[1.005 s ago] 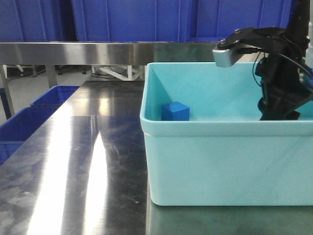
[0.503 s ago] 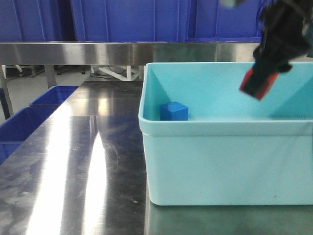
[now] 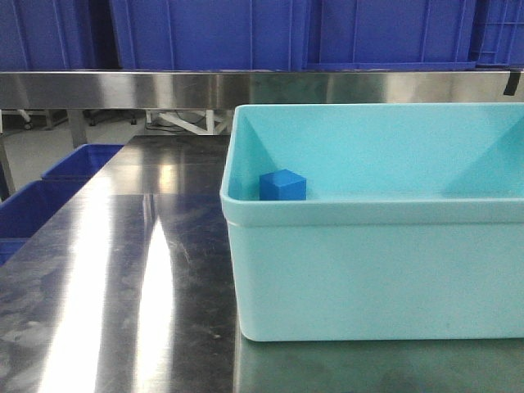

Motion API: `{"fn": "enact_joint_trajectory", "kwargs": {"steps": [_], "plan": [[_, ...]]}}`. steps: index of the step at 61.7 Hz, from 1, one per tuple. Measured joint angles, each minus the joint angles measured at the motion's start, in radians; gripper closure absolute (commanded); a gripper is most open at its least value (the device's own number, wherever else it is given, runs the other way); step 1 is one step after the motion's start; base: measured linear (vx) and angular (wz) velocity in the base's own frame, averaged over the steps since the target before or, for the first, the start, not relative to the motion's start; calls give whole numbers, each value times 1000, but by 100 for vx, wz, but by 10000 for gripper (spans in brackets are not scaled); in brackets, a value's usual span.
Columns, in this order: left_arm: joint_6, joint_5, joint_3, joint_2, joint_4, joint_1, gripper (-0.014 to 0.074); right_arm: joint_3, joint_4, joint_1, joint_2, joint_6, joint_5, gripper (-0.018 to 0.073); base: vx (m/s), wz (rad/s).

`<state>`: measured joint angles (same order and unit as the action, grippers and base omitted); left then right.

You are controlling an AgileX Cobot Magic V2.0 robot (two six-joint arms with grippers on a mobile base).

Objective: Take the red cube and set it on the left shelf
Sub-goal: 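Lift the red cube out of the teal bin with the right gripper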

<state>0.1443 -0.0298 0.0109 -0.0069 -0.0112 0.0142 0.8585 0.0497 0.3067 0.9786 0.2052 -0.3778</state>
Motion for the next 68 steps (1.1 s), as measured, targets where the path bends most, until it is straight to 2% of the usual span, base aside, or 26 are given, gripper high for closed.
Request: {"fn": "enact_joint_trajectory", "kwargs": {"steps": [15,33,68], "plan": [[0,0,0,0,0,0,491,-193,-50,-94,-246,-2,57,494,0,0],[0,0,0,0,0,0,491,-330,-61,-105,-507,-2,73,494,0,0],[0,0,0,0,0,0,491,-363,-61,-105,-561,-2,54,494,0,0]]}}
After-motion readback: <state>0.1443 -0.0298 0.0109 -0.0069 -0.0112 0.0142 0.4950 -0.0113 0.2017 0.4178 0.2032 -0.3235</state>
